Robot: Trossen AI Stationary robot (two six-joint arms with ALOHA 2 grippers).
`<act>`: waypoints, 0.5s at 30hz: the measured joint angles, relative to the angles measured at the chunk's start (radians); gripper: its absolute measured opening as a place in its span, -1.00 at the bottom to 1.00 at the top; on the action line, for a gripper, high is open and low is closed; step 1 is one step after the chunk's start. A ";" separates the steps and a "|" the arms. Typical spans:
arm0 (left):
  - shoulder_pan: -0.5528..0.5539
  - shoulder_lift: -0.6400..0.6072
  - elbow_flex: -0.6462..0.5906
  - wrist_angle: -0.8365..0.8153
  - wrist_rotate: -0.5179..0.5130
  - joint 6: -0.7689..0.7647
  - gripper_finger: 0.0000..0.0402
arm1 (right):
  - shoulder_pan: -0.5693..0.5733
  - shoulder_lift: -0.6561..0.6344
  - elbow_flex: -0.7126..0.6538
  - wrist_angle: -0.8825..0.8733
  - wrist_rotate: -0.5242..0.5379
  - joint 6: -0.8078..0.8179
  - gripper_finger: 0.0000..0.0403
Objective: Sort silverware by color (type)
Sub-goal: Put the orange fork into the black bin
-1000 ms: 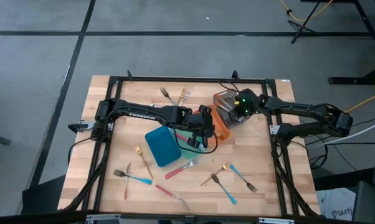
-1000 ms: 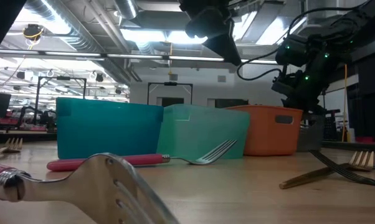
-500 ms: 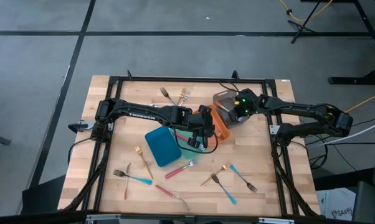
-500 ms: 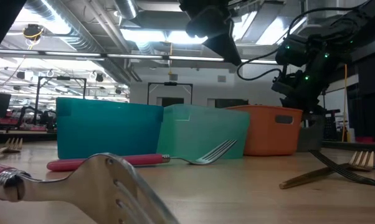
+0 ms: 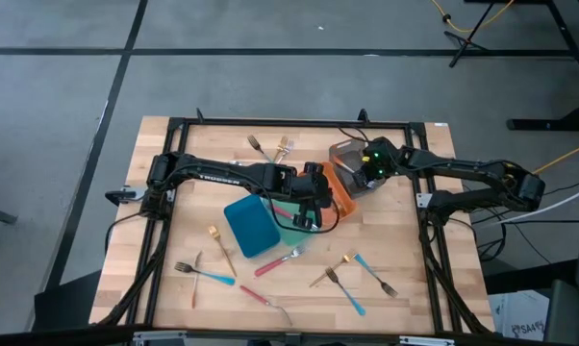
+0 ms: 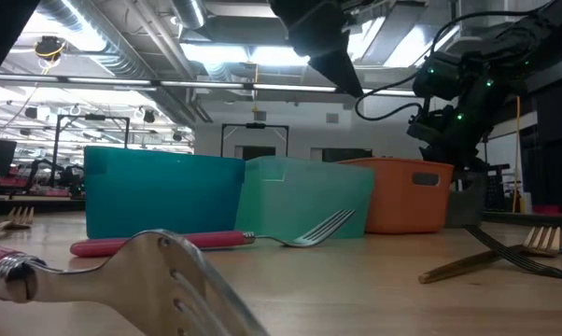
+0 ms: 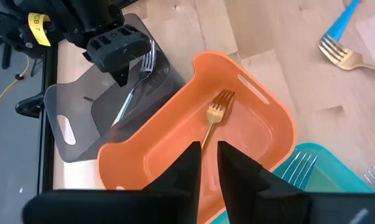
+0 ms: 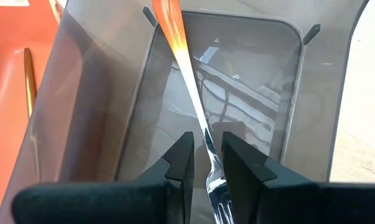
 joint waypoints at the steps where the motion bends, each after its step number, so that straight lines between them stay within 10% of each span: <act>1: 0.000 0.000 0.000 0.005 0.000 -0.010 -0.73 | 0.000 0.000 0.000 0.000 0.000 0.000 -0.63; 15: 0.001 0.000 0.000 0.029 -0.052 -0.021 -0.40 | 0.000 0.000 0.000 -0.001 0.000 0.000 -0.63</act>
